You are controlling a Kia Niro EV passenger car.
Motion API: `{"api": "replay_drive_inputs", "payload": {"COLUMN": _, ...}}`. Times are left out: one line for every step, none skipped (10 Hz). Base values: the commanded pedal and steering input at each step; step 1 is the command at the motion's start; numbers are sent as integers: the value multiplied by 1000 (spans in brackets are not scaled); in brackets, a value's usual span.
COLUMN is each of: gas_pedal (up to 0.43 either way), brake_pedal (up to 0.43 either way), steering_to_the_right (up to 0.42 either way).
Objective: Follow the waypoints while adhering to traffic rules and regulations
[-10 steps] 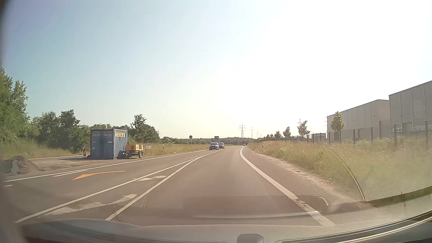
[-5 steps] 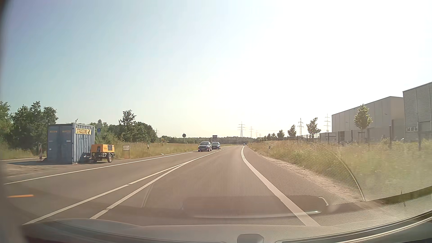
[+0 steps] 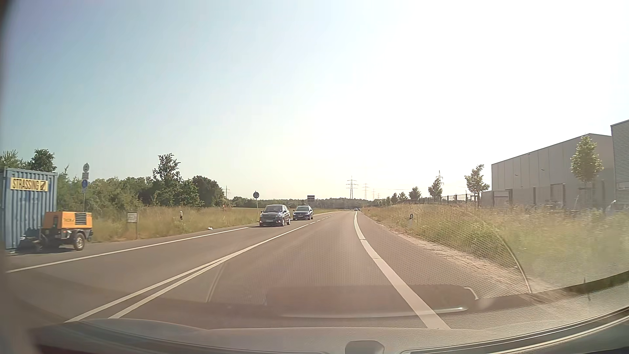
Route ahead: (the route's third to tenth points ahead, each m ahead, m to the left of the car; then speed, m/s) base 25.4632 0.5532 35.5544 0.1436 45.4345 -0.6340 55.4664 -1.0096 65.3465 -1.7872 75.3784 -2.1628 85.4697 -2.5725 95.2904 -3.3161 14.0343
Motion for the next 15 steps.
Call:
{"api": "replay_drive_inputs", "payload": {"gas_pedal": 169, "brake_pedal": 18, "steering_to_the_right": 4}}
{"api": "replay_drive_inputs", "payload": {"gas_pedal": 169, "brake_pedal": 18, "steering_to_the_right": 4}}
{"api": "replay_drive_inputs", "payload": {"gas_pedal": 169, "brake_pedal": 18, "steering_to_the_right": 4}}
{"api": "replay_drive_inputs", "payload": {"gas_pedal": 169, "brake_pedal": 18, "steering_to_the_right": 5}}
{"api": "replay_drive_inputs", "payload": {"gas_pedal": 169, "brake_pedal": 18, "steering_to_the_right": 5}}
{"api": "replay_drive_inputs", "payload": {"gas_pedal": 169, "brake_pedal": 18, "steering_to_the_right": 5}}
{"api": "replay_drive_inputs", "payload": {"gas_pedal": 169, "brake_pedal": 18, "steering_to_the_right": 5}}
{"api": "replay_drive_inputs", "payload": {"gas_pedal": 169, "brake_pedal": 18, "steering_to_the_right": 6}}
{"api": "replay_drive_inputs", "payload": {"gas_pedal": 169, "brake_pedal": 18, "steering_to_the_right": 6}}
{"api": "replay_drive_inputs", "payload": {"gas_pedal": 169, "brake_pedal": 12, "steering_to_the_right": 7}}
{"api": "replay_drive_inputs", "payload": {"gas_pedal": 169, "brake_pedal": 18, "steering_to_the_right": 8}}
{"api": "replay_drive_inputs", "payload": {"gas_pedal": 169, "brake_pedal": 18, "steering_to_the_right": 8}}
{"api": "replay_drive_inputs", "payload": {"gas_pedal": 169, "brake_pedal": 18, "steering_to_the_right": 8}}
{"api": "replay_drive_inputs", "payload": {"gas_pedal": 169, "brake_pedal": 18, "steering_to_the_right": 9}}
{"api": "replay_drive_inputs", "payload": {"gas_pedal": 169, "brake_pedal": 18, "steering_to_the_right": 9}}
